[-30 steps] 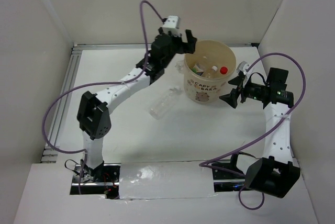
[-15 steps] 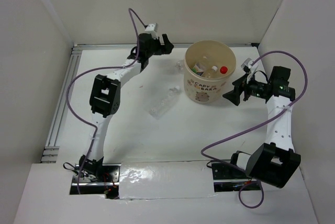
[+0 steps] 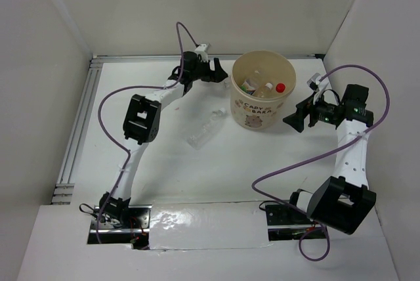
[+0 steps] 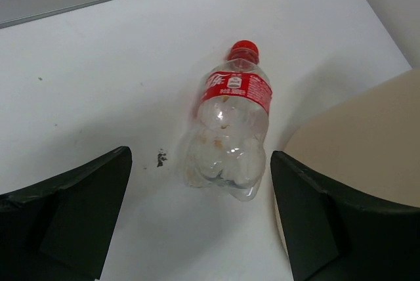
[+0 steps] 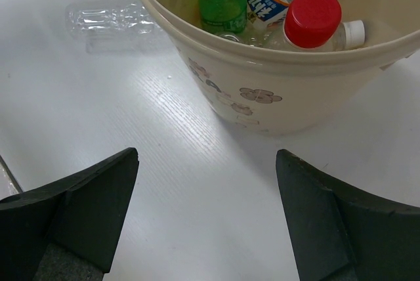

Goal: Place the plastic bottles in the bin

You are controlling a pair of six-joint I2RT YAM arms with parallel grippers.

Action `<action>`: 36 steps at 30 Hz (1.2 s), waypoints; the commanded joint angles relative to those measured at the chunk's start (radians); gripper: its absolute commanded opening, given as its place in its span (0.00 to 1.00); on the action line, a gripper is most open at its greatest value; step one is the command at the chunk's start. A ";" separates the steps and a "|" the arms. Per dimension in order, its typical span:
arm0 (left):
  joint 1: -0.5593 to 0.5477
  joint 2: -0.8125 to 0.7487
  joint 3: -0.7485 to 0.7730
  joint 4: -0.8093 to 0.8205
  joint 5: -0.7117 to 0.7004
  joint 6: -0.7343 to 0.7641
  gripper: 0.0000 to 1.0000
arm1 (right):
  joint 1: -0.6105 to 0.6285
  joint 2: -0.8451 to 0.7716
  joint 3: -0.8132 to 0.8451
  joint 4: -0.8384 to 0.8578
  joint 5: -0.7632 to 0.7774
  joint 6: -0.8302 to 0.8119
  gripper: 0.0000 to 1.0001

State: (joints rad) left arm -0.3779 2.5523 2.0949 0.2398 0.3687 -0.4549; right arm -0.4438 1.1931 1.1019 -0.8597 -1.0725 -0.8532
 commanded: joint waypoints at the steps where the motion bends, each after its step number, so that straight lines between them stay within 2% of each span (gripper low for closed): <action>1: -0.024 0.032 0.053 0.066 0.084 0.030 0.99 | -0.006 0.007 0.016 -0.041 -0.006 -0.001 0.92; 5: -0.047 0.032 0.053 0.066 0.111 0.073 0.99 | -0.006 0.016 0.007 -0.032 -0.015 -0.001 0.92; 9: -0.065 0.054 0.074 0.007 0.037 0.129 0.99 | -0.006 0.016 -0.004 -0.022 -0.024 -0.001 0.92; 20: -0.093 0.095 0.123 -0.068 -0.126 0.162 0.98 | -0.006 -0.012 -0.013 -0.033 -0.043 -0.001 0.92; 22: -0.093 0.095 0.135 -0.077 -0.163 0.162 0.89 | -0.006 -0.012 -0.013 -0.033 -0.052 -0.001 0.92; 23: -0.102 0.095 0.136 -0.100 -0.174 0.171 0.80 | -0.006 -0.012 -0.013 -0.024 -0.052 0.009 0.92; 27: -0.102 0.086 0.136 -0.100 -0.183 0.171 0.58 | -0.006 -0.012 -0.013 -0.024 -0.061 0.009 0.92; 28: -0.102 0.086 0.126 -0.111 -0.183 0.171 0.46 | -0.006 -0.012 -0.022 -0.024 -0.061 0.009 0.92; 29: -0.102 0.086 0.126 -0.111 -0.183 0.171 0.42 | -0.006 -0.012 -0.022 -0.024 -0.061 0.009 0.92; 32: -0.102 0.077 0.126 -0.135 -0.183 0.171 0.15 | 0.004 -0.021 -0.022 -0.024 -0.061 0.009 0.92; 35: -0.102 0.066 0.106 -0.145 -0.172 0.171 0.12 | 0.004 -0.021 -0.022 -0.024 -0.061 0.009 0.92; 36: -0.102 0.066 0.106 -0.145 -0.172 0.171 0.07 | 0.004 -0.021 -0.022 -0.024 -0.061 0.009 0.92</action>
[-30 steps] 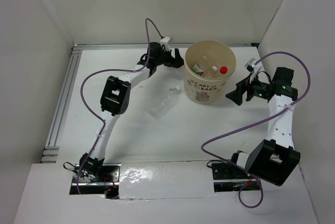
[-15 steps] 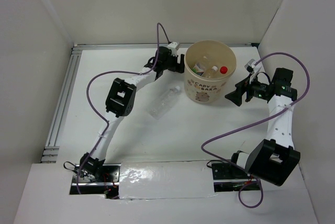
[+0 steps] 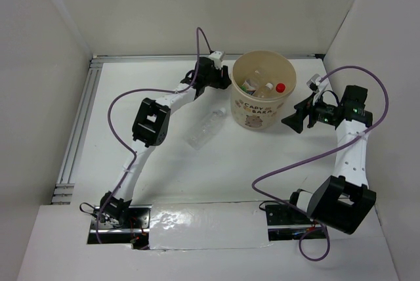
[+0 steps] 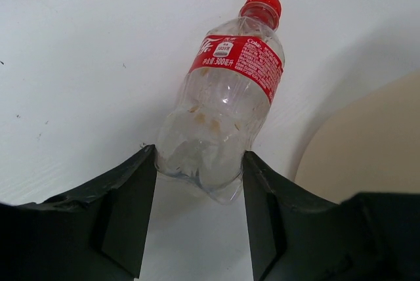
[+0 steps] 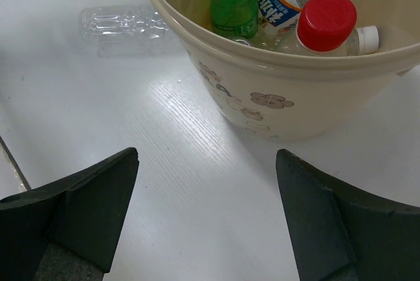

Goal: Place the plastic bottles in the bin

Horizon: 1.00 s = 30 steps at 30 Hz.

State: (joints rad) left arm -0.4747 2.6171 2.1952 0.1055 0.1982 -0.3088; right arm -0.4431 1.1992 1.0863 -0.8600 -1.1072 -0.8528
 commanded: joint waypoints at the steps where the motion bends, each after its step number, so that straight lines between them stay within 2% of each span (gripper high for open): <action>1: -0.005 -0.011 -0.006 -0.021 -0.002 0.025 0.05 | 0.003 -0.036 -0.006 -0.024 -0.026 0.009 0.92; 2: -0.005 -0.011 -0.021 -0.032 -0.002 0.025 0.01 | 0.003 -0.036 -0.015 -0.024 -0.026 0.009 0.92; 5: 0.004 -0.075 -0.084 -0.043 -0.002 0.036 0.00 | 0.003 -0.036 -0.016 -0.024 -0.026 0.009 0.92; 7: 0.013 -0.145 -0.243 0.020 0.007 0.036 0.00 | 0.003 -0.036 -0.016 -0.024 -0.035 0.009 0.92; 9: 0.025 -0.279 -0.427 0.087 -0.005 0.014 0.00 | 0.003 -0.046 -0.025 -0.024 -0.036 0.000 0.92; 11: 0.053 -0.397 -0.545 0.140 -0.016 0.001 0.00 | 0.003 -0.046 -0.025 -0.024 -0.036 0.000 0.92; 12: 0.053 -0.397 -0.546 0.140 -0.016 -0.012 0.00 | 0.003 -0.056 -0.035 -0.024 -0.036 0.000 0.92; 17: 0.076 -0.618 -0.695 0.151 -0.034 -0.012 0.00 | 0.003 -0.066 -0.046 -0.024 -0.054 -0.009 0.92; 23: 0.096 -0.773 -0.827 0.131 -0.043 -0.021 0.00 | 0.012 -0.084 -0.055 -0.024 -0.072 -0.019 0.92; 30: 0.114 -1.035 -0.899 0.131 -0.085 -0.021 0.00 | 0.012 -0.105 -0.065 -0.043 -0.082 -0.038 0.92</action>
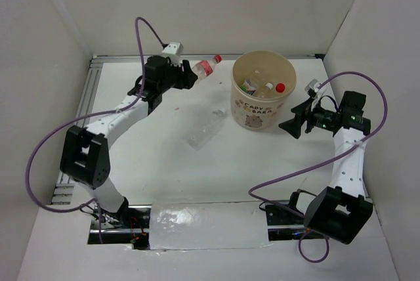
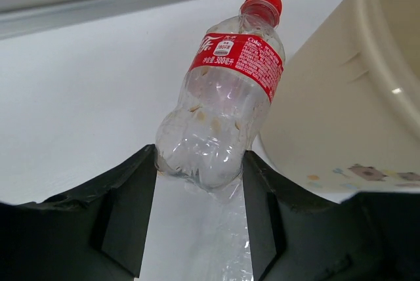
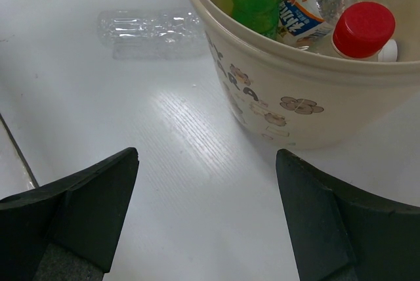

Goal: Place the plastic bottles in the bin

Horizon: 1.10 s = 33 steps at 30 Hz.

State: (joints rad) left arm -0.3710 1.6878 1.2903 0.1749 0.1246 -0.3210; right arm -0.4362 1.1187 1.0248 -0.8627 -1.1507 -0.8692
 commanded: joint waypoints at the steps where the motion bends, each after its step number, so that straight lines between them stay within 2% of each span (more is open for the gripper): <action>1: 0.010 -0.144 0.020 0.052 0.010 -0.009 0.00 | 0.005 -0.025 -0.003 -0.041 -0.038 -0.022 0.92; 6: -0.046 -0.189 0.060 0.041 0.102 0.001 0.00 | 0.005 -0.034 -0.012 -0.021 -0.029 -0.022 0.92; 9: -0.118 -0.166 0.092 0.052 0.115 -0.010 0.00 | 0.014 -0.045 -0.012 -0.021 -0.014 -0.031 0.92; 12: -0.212 -0.134 0.121 0.083 0.115 -0.010 0.00 | 0.033 -0.054 -0.022 -0.039 0.015 -0.031 0.96; 13: -0.229 -0.125 0.135 0.083 0.089 -0.010 0.00 | 0.033 -0.065 -0.022 -0.061 0.031 -0.054 1.00; 19: -0.299 -0.021 0.291 0.048 0.055 0.000 0.00 | 0.042 -0.096 -0.031 -0.165 0.059 -0.149 1.00; 26: -0.322 0.133 0.447 -0.038 -0.014 0.019 0.00 | 0.051 -0.138 -0.031 -0.188 0.049 -0.149 1.00; 29: -0.331 0.182 0.488 -0.087 0.010 0.019 0.25 | 0.051 -0.149 -0.022 -0.184 0.066 -0.110 1.00; 30: -0.332 0.182 0.498 -0.087 0.010 0.019 0.44 | 0.051 -0.149 -0.022 -0.173 0.075 -0.090 1.00; 31: -0.332 0.191 0.498 -0.087 0.010 0.019 0.55 | 0.051 -0.158 -0.022 -0.162 0.097 -0.067 1.00; 32: -0.344 0.191 0.498 -0.087 0.010 0.019 0.76 | 0.051 -0.158 -0.022 -0.162 0.097 -0.048 1.00; 33: -0.344 0.191 0.509 -0.087 0.010 0.019 0.91 | 0.051 -0.158 -0.022 -0.162 0.097 -0.048 1.00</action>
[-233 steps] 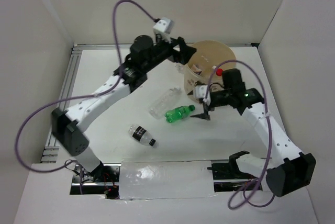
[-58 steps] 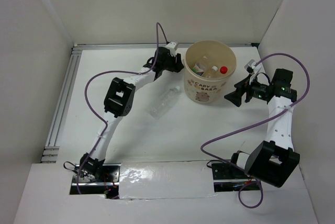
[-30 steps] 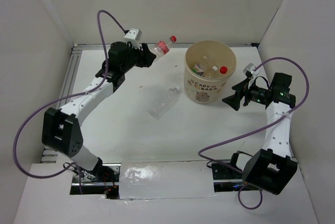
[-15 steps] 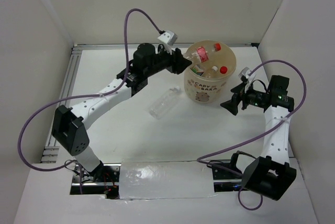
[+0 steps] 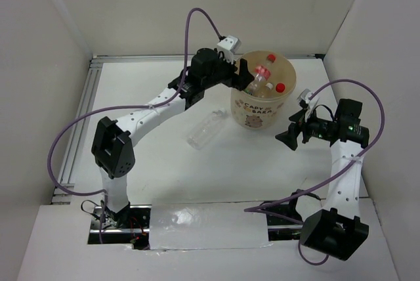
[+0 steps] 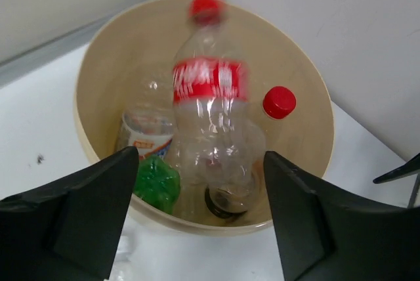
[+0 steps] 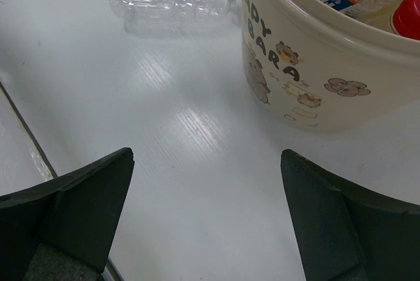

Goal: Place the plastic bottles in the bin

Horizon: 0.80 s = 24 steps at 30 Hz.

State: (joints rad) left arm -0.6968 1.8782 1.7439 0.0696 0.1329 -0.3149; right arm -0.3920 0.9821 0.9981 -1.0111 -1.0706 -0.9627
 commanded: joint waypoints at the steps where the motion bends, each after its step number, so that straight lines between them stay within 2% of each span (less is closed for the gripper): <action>1: -0.018 0.001 0.065 0.007 0.002 0.013 0.96 | 0.007 -0.022 0.005 -0.014 0.017 0.045 1.00; 2: -0.027 0.001 0.065 0.007 -0.010 0.013 1.00 | 0.007 -0.022 0.005 -0.024 0.017 0.045 1.00; 9: -0.036 -0.057 0.097 -0.013 -0.038 0.013 1.00 | 0.038 -0.031 -0.013 0.005 0.018 0.044 1.00; 12: -0.036 -0.157 0.053 -0.004 -0.059 0.013 1.00 | 0.062 -0.022 -0.013 0.025 -0.002 0.026 1.00; 14: -0.014 -0.224 -0.018 -0.017 -0.085 -0.009 1.00 | 0.106 -0.013 -0.013 0.025 -0.028 -0.083 1.00; 15: -0.003 -0.307 -0.055 -0.017 -0.095 -0.025 1.00 | 0.131 -0.013 -0.013 0.038 -0.043 -0.103 0.96; 16: 0.025 -0.351 -0.096 -0.043 -0.113 -0.061 1.00 | 0.165 -0.013 -0.035 0.110 -0.031 -0.103 0.93; 17: 0.036 -0.397 -0.189 -0.060 -0.137 -0.076 1.00 | 0.250 -0.013 -0.044 0.158 -0.011 -0.103 0.90; 19: 0.069 -0.540 -0.292 -0.103 -0.220 -0.101 1.00 | 0.353 -0.013 -0.062 0.291 0.099 -0.093 0.82; 20: 0.082 -0.588 -0.401 -0.153 -0.249 -0.128 1.00 | 0.466 -0.013 -0.073 0.330 0.144 -0.105 0.82; 22: 0.129 -0.717 -0.510 -0.204 -0.309 -0.167 1.00 | 0.585 0.024 -0.084 0.410 0.282 -0.139 0.82; 23: 0.144 -0.755 -0.608 -0.256 -0.309 -0.197 1.00 | 0.693 0.045 -0.075 0.430 0.323 -0.149 0.88; 24: 0.158 -0.792 -0.650 -0.283 -0.323 -0.213 1.00 | 0.743 0.070 -0.075 0.456 0.406 -0.149 0.92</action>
State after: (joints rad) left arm -0.5648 1.1393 1.2343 -0.0708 -0.1032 -0.4408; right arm 0.2138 1.0092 0.9234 -0.7353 -0.8658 -1.0615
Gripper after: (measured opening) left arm 0.995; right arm 0.895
